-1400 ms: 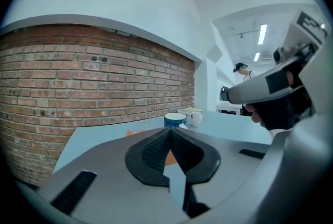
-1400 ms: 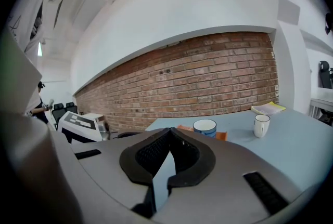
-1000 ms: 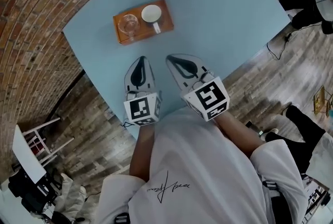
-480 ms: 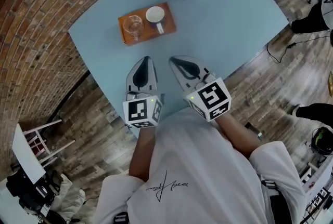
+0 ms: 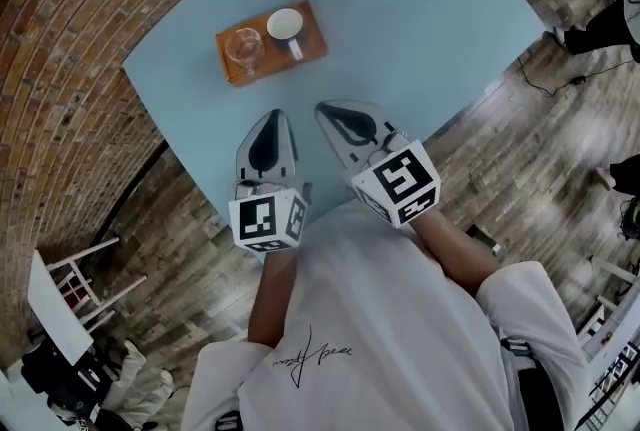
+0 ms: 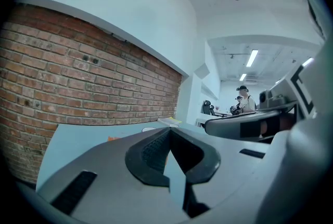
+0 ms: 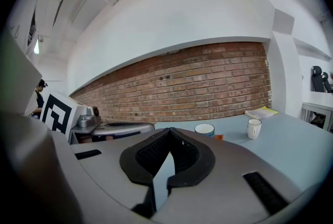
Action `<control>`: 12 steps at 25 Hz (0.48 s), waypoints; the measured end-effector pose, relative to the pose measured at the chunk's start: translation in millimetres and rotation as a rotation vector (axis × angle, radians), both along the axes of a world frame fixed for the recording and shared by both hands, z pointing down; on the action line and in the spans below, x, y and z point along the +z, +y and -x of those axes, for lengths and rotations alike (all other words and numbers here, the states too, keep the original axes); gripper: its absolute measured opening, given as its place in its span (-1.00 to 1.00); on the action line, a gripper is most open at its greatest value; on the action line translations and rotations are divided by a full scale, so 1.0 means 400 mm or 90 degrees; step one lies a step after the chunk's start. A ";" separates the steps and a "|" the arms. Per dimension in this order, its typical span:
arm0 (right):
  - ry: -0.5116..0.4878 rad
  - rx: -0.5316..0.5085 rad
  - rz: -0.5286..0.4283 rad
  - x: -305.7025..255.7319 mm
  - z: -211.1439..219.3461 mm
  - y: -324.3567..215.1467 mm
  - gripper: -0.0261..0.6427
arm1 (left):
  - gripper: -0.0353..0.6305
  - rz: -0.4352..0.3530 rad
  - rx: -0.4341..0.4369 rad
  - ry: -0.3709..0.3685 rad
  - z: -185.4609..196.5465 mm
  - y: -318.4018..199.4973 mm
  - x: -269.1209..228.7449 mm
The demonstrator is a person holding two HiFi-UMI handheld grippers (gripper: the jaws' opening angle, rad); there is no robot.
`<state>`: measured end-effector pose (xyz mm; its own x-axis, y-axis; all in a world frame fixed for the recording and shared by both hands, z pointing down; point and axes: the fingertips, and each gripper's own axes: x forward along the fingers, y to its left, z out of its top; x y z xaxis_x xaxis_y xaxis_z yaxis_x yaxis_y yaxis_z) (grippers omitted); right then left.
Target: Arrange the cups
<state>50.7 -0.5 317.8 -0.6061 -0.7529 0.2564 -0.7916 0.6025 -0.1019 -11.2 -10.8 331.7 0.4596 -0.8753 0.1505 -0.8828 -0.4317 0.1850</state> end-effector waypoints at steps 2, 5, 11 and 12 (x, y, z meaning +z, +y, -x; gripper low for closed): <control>-0.001 -0.008 -0.004 -0.011 0.014 0.005 -0.86 | -0.87 -0.016 -0.005 -0.027 0.008 0.005 -0.009; -0.011 -0.025 0.000 -0.027 0.017 0.020 -0.86 | -0.87 -0.024 -0.006 -0.039 -0.003 0.016 -0.023; -0.006 -0.112 0.006 -0.040 0.030 0.035 -0.86 | -0.87 -0.010 0.000 -0.003 -0.009 0.010 -0.026; -0.009 -0.134 0.003 -0.047 0.038 0.038 -0.86 | -0.87 -0.013 0.001 -0.006 -0.008 0.008 -0.028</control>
